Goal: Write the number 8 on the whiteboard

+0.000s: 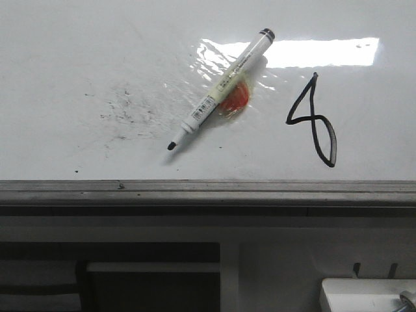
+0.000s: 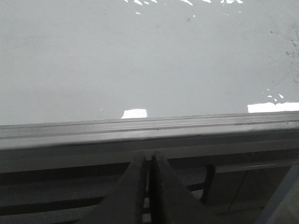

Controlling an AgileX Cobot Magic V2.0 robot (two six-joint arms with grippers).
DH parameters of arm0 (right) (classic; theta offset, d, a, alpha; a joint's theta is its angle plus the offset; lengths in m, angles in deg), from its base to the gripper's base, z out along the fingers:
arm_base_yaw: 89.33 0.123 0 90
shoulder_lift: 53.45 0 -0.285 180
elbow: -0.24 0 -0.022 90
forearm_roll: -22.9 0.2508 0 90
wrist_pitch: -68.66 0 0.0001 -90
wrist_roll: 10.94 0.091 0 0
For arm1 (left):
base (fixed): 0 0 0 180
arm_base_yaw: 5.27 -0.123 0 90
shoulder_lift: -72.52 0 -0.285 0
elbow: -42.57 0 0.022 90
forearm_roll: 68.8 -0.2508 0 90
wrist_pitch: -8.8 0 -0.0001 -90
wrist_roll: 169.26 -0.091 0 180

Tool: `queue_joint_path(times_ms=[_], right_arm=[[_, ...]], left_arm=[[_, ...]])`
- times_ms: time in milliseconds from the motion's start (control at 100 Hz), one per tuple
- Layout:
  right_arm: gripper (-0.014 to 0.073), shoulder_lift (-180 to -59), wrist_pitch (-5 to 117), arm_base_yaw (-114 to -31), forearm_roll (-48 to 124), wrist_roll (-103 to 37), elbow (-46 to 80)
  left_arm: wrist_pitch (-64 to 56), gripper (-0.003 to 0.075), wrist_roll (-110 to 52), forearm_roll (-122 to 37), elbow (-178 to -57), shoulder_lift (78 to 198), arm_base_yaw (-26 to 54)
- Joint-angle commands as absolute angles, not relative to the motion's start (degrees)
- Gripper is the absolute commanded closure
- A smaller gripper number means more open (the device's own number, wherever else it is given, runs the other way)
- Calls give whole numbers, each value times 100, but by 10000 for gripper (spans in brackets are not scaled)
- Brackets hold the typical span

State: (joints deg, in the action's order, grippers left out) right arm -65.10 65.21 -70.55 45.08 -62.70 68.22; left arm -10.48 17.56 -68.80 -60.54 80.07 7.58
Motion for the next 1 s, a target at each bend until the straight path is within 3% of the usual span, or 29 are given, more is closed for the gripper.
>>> queue_joint_path(times_ms=[0,90,150,530,990], right_arm=[[657,-6549,6866,-7461,2791,-3975,6993],[657,-6549,6942,-7841,1645,-1853,7394],[657,-6536,7062,-8058,1543,-1475,7651],[657,-5919,5139,-8741,1542,-1475,7872],[657,-5938,5120,-8741,1542,-1485,7872]], left_arm=[[-834,741,1825,-6880,-5833,7862,737],[-834,741,1825,-6880,-5833,7862,737],[-834,741,1825,-6880,-5833,7862,737],[-834,741,1825,-6880,-5833,7862,737],[-834,741,1825,-6880,-5833,7862,737]])
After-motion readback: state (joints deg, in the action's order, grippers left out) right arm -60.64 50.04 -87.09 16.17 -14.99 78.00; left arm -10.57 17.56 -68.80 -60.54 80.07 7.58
